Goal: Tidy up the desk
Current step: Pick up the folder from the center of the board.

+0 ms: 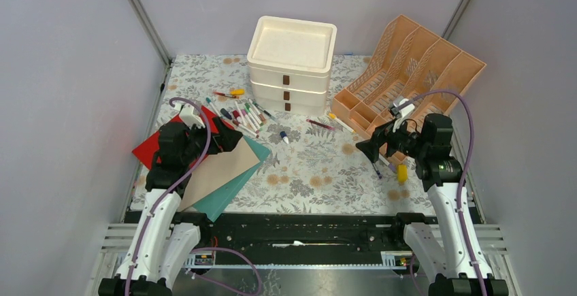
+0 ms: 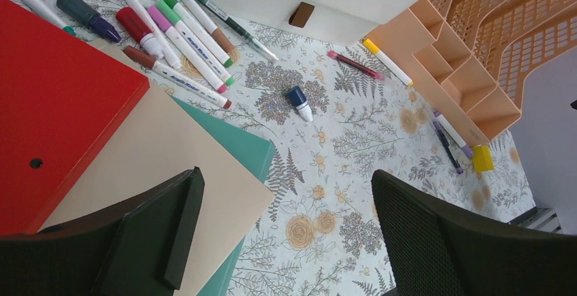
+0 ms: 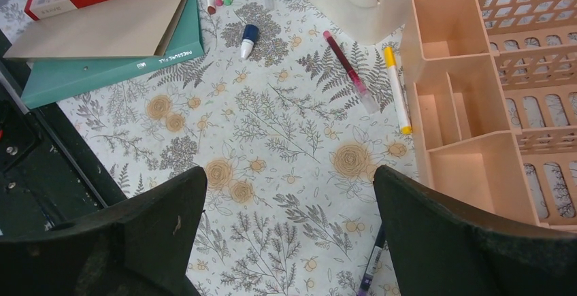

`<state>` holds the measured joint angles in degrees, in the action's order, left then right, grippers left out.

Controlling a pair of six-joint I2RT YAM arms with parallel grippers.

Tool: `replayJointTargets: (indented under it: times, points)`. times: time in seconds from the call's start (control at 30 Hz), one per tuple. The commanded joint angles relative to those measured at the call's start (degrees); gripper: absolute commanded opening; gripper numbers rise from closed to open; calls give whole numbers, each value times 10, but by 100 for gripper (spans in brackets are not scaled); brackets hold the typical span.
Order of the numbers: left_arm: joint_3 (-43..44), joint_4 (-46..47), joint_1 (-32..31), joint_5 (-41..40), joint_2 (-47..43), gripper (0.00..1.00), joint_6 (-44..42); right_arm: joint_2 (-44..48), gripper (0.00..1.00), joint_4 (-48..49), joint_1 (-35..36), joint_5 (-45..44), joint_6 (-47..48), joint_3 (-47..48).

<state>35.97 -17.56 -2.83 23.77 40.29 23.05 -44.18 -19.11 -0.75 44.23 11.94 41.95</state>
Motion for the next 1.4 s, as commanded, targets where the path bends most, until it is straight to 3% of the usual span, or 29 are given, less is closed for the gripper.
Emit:
replayJointTargets:
  times: [0.0,1.27,1.37]
  points:
    - [12,10,-3,6,3,99,-12,15,100,-2,1,14,29,-6]
    - [20,-10,-33,2,20,99,-7,29,100,-6,0,16,57,-23]
    - [20,-10,-37,1,20,99,-8,31,100,14,0,-13,-14,-12]
